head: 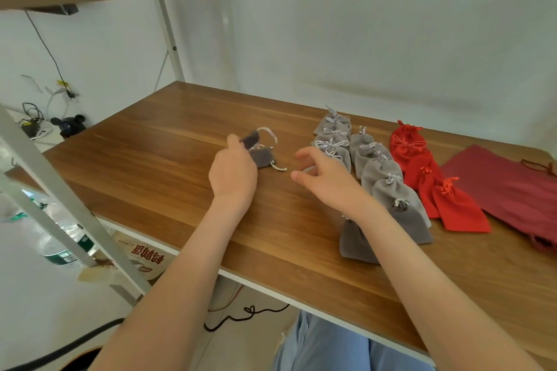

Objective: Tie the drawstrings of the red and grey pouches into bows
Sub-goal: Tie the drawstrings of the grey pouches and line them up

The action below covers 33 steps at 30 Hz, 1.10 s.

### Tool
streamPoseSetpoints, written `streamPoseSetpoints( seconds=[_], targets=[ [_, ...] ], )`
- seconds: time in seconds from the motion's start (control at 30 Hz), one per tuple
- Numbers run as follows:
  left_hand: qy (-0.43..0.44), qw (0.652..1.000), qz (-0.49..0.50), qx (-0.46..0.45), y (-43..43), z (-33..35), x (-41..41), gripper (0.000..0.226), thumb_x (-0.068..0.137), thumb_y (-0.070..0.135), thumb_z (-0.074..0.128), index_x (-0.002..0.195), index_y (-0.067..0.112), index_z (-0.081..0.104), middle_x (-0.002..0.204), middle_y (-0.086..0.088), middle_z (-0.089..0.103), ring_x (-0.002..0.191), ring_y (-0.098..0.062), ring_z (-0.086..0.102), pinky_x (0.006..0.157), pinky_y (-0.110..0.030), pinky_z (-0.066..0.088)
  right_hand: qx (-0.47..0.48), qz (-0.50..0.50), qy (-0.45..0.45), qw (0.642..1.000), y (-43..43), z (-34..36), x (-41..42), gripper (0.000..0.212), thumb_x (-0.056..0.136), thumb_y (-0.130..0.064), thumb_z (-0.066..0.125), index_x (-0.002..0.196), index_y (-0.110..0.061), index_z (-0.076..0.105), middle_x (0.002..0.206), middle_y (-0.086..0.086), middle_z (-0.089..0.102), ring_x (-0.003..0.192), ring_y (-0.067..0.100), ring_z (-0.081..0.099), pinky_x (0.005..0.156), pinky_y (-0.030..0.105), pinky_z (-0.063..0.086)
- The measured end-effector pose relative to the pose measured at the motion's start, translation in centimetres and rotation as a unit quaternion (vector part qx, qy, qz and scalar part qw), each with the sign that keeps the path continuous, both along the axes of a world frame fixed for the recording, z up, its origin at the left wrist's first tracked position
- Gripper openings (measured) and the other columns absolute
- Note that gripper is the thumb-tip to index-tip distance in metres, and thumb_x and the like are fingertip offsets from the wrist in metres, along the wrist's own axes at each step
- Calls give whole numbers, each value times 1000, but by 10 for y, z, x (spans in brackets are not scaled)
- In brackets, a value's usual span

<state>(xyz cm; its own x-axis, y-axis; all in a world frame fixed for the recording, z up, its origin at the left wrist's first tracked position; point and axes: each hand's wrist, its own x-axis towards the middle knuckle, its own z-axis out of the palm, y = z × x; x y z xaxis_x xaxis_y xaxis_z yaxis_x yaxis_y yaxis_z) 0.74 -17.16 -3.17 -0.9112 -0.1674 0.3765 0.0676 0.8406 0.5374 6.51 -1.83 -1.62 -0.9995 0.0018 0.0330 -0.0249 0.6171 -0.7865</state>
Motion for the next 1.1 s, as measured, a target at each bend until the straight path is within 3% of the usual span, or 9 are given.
streamPoseSetpoints(
  seconds=[0.1,0.2,0.33,0.43,0.5,0.63,0.77,0.93,1.1],
  targets=[
    [62,990,-31,121,6,17,16,24,102,20,33,113,9,51,88,-4,58,71,-16,49,57,-22,36,-64,-50,31,996,2,2,-2,54,94,-34,54,142,-32,30,132,-6,49,107,14,57,94,37,49],
    [38,951,-163,258,19,27,25,16,100,22,38,105,18,53,92,4,63,79,-11,59,65,-8,43,-156,-76,57,983,9,11,0,59,95,-38,51,147,-35,23,137,-6,48,102,15,62,95,38,50],
    [-107,884,-317,327,43,30,39,20,99,23,44,118,28,46,93,1,70,89,-11,66,87,-33,52,-224,-65,101,967,30,28,15,33,99,-23,47,132,-21,49,107,-10,62,91,12,64,72,21,54],
    [-54,900,-346,259,68,27,50,36,99,20,43,134,30,38,95,-1,67,89,-10,60,84,-28,47,-148,-96,113,978,54,27,27,26,98,-18,50,121,-13,60,99,-2,66,77,8,62,67,22,52],
    [64,928,-323,171,85,25,53,44,100,18,38,142,28,35,123,-1,56,115,-11,45,93,-22,34,-128,-115,105,979,71,25,36,24,96,-19,54,118,-16,62,91,1,68,64,4,59,59,18,48],
    [196,906,-368,67,115,15,49,46,97,20,26,139,24,44,140,-3,43,128,-19,32,105,-31,23,-156,-98,90,979,98,24,54,21,93,-11,58,113,-13,64,91,11,69,73,11,61,68,27,50],
    [88,905,-412,62,138,-2,45,40,101,30,26,136,23,44,122,5,57,119,-11,40,94,-24,16,-127,-74,103,984,116,20,61,20,93,-10,57,109,-15,67,99,-2,68,86,5,61,72,17,50],
    [81,918,-385,61,145,-17,36,26,96,39,32,81,26,48,76,18,43,87,-12,38,72,-29,15,-134,-87,113,981,126,6,54,14,91,-10,60,102,-15,67,96,-5,67,83,0,60,72,14,50],
    [55,911,-367,177,144,-17,33,35,98,33,36,63,32,31,60,11,36,65,-5,37,72,-34,26,-128,-110,118,979,130,-4,49,14,94,-26,55,87,-22,67,85,-3,67,81,16,60,70,30,47]
  ],
)
